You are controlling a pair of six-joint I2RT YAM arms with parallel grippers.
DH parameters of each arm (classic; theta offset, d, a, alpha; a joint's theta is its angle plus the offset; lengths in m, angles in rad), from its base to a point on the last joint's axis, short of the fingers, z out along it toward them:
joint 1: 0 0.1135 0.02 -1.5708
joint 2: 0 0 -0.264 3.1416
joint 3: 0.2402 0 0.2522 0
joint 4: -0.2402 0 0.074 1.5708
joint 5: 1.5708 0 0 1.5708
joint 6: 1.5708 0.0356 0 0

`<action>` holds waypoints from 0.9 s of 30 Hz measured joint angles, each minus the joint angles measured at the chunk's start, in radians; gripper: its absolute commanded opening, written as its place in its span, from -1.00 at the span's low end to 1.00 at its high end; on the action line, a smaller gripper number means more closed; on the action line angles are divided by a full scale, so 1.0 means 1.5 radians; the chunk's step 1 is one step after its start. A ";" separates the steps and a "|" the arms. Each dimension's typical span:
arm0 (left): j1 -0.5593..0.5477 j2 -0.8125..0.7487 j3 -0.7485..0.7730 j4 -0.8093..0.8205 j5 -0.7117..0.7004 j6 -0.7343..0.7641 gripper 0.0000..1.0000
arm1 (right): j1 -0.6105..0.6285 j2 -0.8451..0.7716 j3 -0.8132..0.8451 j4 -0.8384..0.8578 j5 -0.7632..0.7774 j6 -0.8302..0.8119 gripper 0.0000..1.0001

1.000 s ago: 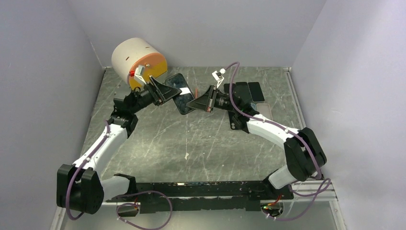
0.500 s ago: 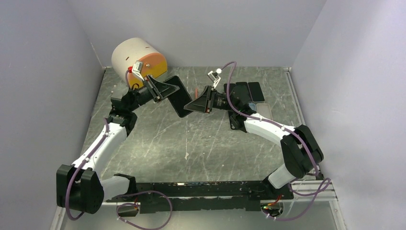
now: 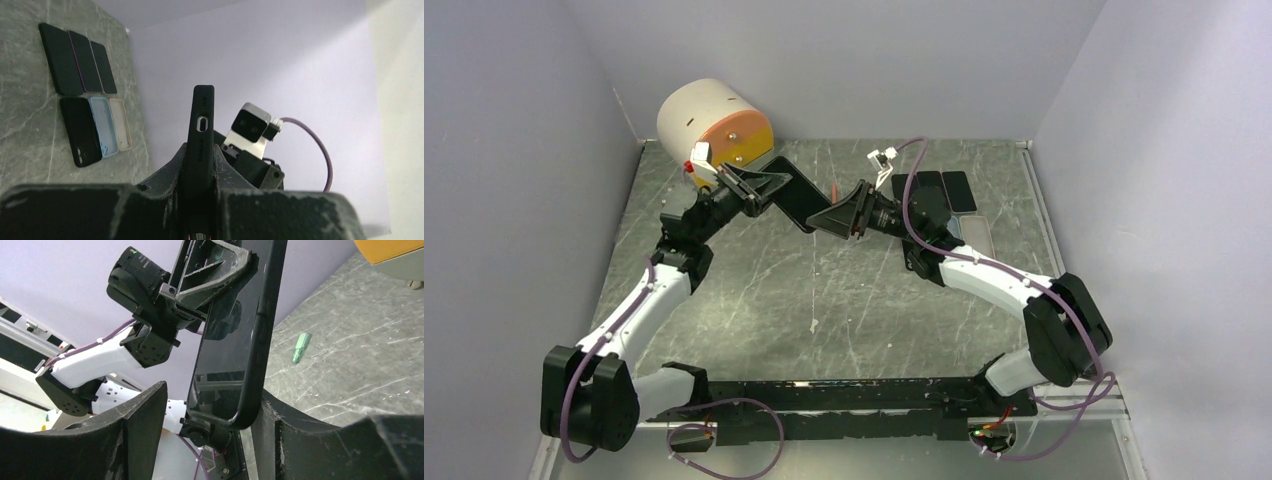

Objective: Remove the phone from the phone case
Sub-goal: Pick up the phone at the center of the board, then remove the phone case from the phone.

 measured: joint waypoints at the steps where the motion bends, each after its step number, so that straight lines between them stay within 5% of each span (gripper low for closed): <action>1: 0.000 -0.003 0.000 -0.003 -0.012 -0.005 -0.95 | 0.001 -0.001 -0.002 0.000 0.003 -0.002 0.22; 10: -0.002 -0.027 -0.001 -0.009 -0.112 -0.026 -0.95 | 0.037 -0.001 -0.002 0.031 0.009 -0.003 0.14; 27: -0.012 -0.027 -0.002 0.018 -0.147 -0.052 -0.95 | 0.041 -0.001 -0.006 0.065 0.067 0.027 -0.13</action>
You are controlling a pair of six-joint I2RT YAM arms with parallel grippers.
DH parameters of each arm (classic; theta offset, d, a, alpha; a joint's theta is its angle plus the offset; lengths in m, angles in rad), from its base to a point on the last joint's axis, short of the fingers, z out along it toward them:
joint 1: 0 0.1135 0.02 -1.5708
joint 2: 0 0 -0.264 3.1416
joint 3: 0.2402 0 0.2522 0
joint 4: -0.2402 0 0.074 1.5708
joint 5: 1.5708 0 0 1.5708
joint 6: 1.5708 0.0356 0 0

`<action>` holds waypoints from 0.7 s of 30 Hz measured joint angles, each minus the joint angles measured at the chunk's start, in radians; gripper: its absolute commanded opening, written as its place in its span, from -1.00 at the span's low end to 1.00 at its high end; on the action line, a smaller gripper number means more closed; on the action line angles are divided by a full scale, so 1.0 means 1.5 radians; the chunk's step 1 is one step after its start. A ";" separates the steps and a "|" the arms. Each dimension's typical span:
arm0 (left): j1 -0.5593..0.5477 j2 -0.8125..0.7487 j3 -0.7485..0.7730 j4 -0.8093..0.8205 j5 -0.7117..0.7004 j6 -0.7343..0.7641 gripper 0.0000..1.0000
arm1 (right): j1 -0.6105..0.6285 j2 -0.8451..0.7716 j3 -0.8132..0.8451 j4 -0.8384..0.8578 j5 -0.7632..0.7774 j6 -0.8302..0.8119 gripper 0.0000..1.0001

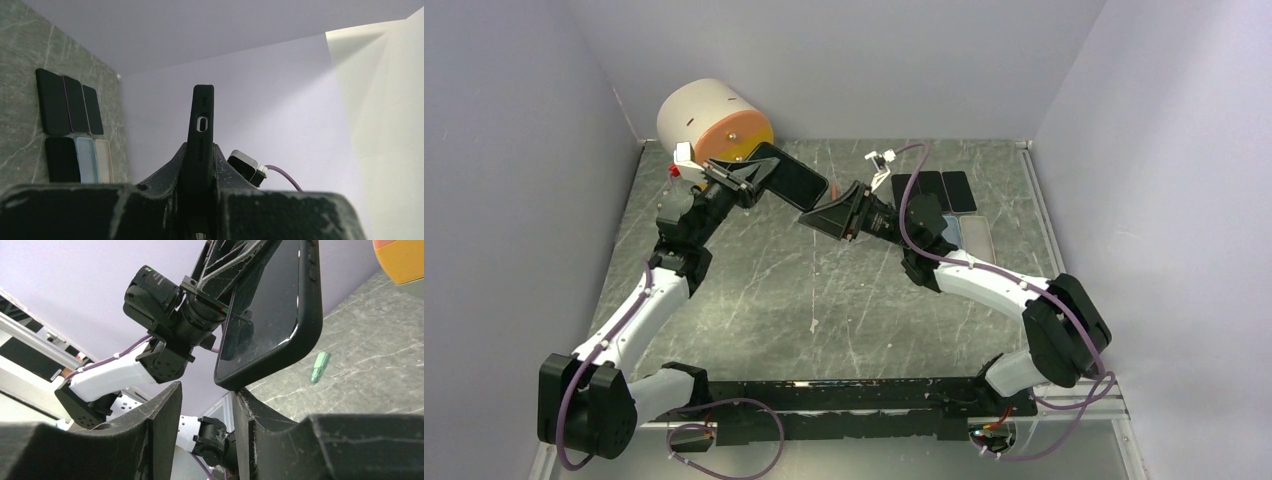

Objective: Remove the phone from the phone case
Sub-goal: Remove the phone case from the phone.

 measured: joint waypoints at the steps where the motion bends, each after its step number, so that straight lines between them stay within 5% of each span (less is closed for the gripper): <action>1: -0.001 0.000 0.000 0.001 -0.001 -0.001 -0.95 | 0.000 0.000 -0.001 0.001 0.003 0.002 -0.15; 21: -0.016 -0.003 -0.005 0.018 -0.007 -0.015 -0.95 | 0.003 0.000 -0.020 0.040 0.082 0.029 -0.42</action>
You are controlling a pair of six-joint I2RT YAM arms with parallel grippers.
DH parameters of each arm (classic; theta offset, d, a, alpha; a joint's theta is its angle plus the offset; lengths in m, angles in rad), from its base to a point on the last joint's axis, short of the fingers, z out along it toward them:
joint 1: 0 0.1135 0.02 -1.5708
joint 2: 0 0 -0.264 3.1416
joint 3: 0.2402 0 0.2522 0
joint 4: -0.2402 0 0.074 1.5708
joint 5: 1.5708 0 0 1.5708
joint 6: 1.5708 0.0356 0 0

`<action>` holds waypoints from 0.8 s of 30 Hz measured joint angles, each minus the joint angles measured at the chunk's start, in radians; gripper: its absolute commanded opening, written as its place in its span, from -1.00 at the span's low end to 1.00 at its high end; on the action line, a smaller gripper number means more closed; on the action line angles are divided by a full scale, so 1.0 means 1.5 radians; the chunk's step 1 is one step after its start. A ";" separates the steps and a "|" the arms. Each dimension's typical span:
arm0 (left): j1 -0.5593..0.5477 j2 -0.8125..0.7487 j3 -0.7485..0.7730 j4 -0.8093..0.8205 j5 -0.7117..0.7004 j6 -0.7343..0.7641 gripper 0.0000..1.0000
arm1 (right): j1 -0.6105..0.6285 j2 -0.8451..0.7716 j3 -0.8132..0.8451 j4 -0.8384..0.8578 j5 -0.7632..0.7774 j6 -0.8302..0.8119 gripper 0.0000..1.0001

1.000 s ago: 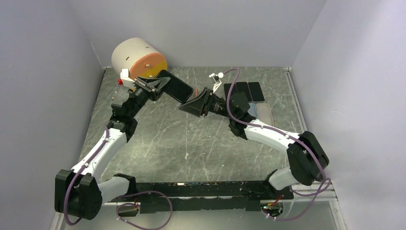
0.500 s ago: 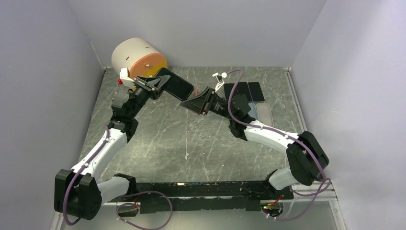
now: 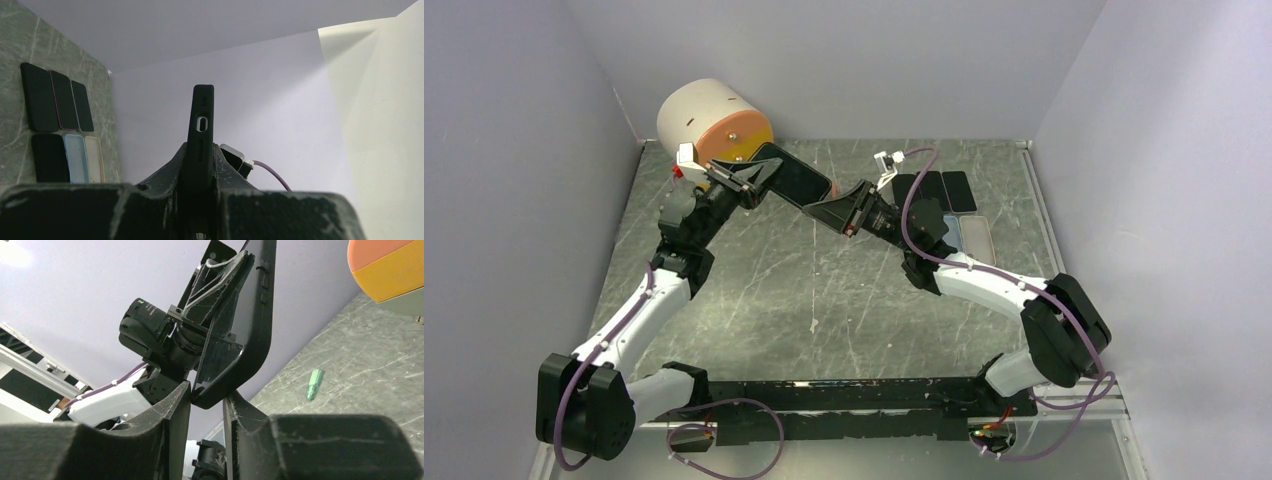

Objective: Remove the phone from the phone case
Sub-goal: Remove the phone case from the phone.

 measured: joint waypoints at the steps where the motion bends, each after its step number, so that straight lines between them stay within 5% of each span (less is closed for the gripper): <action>1: 0.000 0.000 0.000 0.000 0.000 -0.002 -0.95 | 0.000 0.000 0.000 0.000 0.001 -0.001 -0.46; 10: 0.001 -0.001 -0.001 -0.011 0.016 -0.011 -0.95 | -0.003 0.000 0.000 -0.001 -0.043 -0.050 -0.98; 24: 0.009 0.066 0.033 -0.006 0.147 -0.043 -0.95 | -0.011 -0.062 0.010 -0.170 -0.141 -0.456 -1.00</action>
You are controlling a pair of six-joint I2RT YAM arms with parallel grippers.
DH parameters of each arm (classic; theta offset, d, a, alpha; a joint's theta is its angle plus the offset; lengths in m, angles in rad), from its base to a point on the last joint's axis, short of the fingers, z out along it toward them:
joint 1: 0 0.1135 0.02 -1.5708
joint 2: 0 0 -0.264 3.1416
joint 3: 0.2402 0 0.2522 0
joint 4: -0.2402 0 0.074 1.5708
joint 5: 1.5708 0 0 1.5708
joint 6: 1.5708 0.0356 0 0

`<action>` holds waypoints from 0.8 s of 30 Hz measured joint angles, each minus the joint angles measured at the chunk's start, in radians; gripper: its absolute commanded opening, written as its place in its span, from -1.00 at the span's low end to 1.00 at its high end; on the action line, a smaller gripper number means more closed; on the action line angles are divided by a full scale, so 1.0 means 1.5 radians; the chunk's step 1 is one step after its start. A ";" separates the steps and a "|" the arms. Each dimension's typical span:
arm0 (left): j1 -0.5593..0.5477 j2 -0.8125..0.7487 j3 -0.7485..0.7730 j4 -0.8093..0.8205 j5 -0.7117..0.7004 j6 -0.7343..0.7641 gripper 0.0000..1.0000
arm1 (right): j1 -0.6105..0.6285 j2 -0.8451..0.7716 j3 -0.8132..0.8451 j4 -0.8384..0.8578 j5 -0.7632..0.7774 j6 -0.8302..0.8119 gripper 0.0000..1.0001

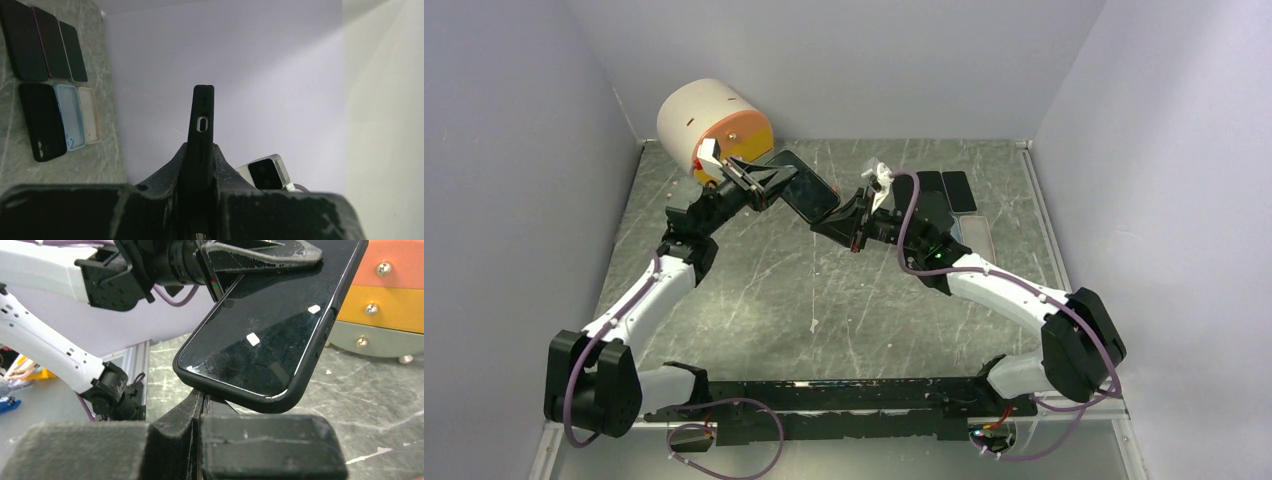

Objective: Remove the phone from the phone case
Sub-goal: Remove the phone case from the phone.

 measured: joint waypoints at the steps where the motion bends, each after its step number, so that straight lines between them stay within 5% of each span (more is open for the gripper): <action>1: 0.001 0.000 0.000 -0.001 0.005 0.005 -0.95 | -0.003 0.000 0.001 -0.010 -0.002 -0.016 -1.00; 3: 0.004 -0.002 0.000 -0.004 0.013 0.017 -0.95 | -0.005 0.000 0.001 -0.020 -0.010 -0.028 -1.00; 10: 0.017 -0.056 0.000 -0.063 0.007 0.086 -0.95 | -0.015 0.000 0.000 -0.004 -0.040 0.047 -0.18; 15: 0.017 -0.063 0.000 -0.057 0.000 0.099 -0.95 | 0.006 -0.006 -0.037 0.084 0.005 0.158 0.16; 24: 0.016 -0.066 -0.001 -0.038 -0.028 0.098 -0.95 | 0.024 0.013 -0.048 0.165 0.103 0.307 0.09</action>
